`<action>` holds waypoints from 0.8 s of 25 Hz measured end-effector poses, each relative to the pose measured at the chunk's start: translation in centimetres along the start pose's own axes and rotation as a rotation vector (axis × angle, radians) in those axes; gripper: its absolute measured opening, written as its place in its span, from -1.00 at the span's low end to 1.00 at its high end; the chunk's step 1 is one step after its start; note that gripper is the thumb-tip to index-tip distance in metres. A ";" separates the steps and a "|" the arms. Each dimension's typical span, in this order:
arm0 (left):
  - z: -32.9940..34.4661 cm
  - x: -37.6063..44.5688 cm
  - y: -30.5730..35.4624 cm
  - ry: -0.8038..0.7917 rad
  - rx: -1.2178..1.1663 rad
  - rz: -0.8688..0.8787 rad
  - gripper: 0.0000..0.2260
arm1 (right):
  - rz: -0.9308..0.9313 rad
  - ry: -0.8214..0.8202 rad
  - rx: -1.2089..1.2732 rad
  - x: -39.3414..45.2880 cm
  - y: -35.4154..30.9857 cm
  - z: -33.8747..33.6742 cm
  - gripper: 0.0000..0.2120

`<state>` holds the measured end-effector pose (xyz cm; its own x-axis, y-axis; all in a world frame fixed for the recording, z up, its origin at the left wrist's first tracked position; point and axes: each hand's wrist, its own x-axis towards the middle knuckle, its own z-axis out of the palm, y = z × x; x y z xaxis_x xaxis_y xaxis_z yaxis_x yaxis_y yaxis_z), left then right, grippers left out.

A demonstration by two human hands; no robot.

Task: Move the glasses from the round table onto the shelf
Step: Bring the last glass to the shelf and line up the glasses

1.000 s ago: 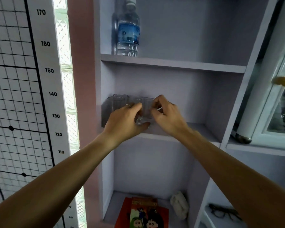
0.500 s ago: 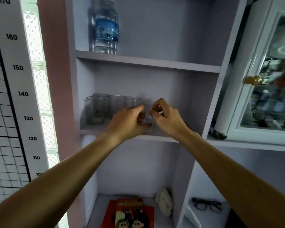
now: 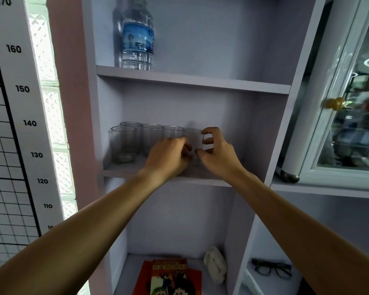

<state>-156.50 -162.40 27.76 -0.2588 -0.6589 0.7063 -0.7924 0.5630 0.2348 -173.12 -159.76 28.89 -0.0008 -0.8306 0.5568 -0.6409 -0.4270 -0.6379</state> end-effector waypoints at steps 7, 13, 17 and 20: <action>0.1 0.1 0.4 0.007 -0.011 -0.030 -0.75 | -0.001 -0.008 0.009 0.4 0.4 0.1 -0.61; 0.1 0.2 0.7 -0.025 0.074 -0.041 -0.69 | -0.009 0.005 -0.011 0.6 0.6 0.0 -0.66; -0.5 -0.2 0.5 -0.043 0.076 -0.058 -0.65 | -0.006 0.019 -0.025 0.1 0.1 0.2 -0.66; -1.8 -1.6 -1.0 0.034 0.137 -0.086 -0.66 | -0.107 0.093 -0.066 -0.5 -0.8 1.2 -0.71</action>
<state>-154.33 -160.99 27.57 -0.1702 -0.6831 0.7102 -0.8793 0.4306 0.2034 -171.72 -159.40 28.49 0.0009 -0.7439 0.6683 -0.6900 -0.4842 -0.5380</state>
